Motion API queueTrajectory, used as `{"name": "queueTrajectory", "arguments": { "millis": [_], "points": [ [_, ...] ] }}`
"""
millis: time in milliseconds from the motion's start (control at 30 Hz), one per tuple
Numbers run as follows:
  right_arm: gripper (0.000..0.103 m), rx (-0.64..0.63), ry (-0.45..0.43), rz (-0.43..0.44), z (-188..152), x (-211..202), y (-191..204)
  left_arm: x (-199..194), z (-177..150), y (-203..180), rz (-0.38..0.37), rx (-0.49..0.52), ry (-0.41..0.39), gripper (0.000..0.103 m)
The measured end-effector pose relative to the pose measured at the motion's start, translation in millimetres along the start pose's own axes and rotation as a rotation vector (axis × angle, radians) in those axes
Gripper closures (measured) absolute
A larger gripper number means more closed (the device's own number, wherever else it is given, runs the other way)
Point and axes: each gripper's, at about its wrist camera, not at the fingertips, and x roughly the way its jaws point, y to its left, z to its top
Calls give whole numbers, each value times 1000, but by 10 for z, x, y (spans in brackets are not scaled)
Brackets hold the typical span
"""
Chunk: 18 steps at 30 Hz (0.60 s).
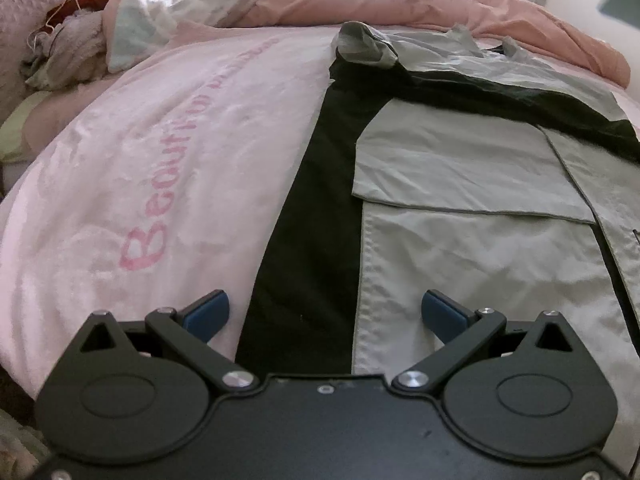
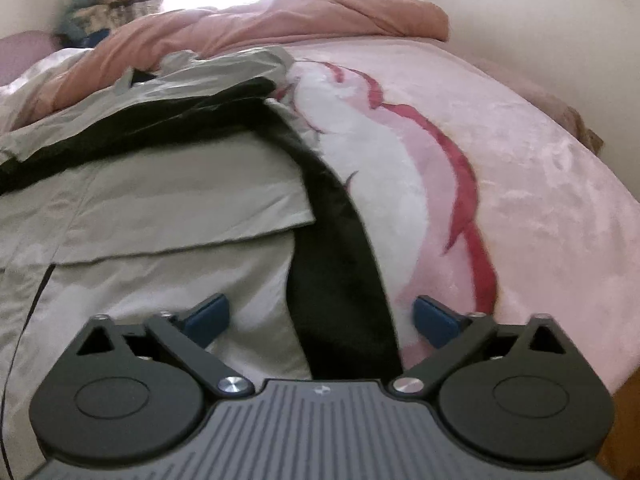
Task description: Fold large clothes
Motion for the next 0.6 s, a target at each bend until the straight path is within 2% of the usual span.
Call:
{"name": "queueTrajectory", "arguments": {
  "millis": [33, 67, 100, 133, 167, 200, 300, 333, 367, 433, 500, 533, 600],
  "points": [
    [23, 30, -30, -23, -1, -80, -14, -26, 6, -14, 2, 7, 1, 0],
    [36, 46, -82, -30, -25, -189, 0, -44, 15, -29, -5, 18, 0, 0],
    [39, 53, -132, -14, -53, -304, 36, -62, 32, -45, -17, 30, -9, 0],
    [53, 57, -173, 10, -82, -407, 89, -87, 49, -66, -25, 38, -22, 0],
    [71, 64, -210, 42, -120, -516, 188, -130, 60, -90, -27, 39, -36, 0],
    [78, 53, -219, 70, -133, -581, 311, -198, 66, -127, -37, 34, -62, 0],
    [79, -39, -202, 187, -194, -671, 836, -403, 35, -334, -169, 25, -149, 0],
    [77, -78, -188, 221, -217, -657, 1018, -417, 11, -443, -221, 45, -158, 0],
    [77, -125, -165, 255, -252, -619, 1216, -387, -14, -553, -241, 73, -149, 0],
    [77, -208, -122, 273, -302, -516, 1459, -225, -73, -757, -200, 140, -96, 0],
    [77, -263, -100, 202, -335, -406, 1480, -67, -141, -772, -126, 195, -61, 0],
    [75, -259, -96, 157, -325, -380, 1379, -85, -168, -629, -157, 168, -76, 0],
    [57, -209, -99, 93, -299, -412, 991, -123, -214, -333, -114, 133, -70, 0]
  ]
}}
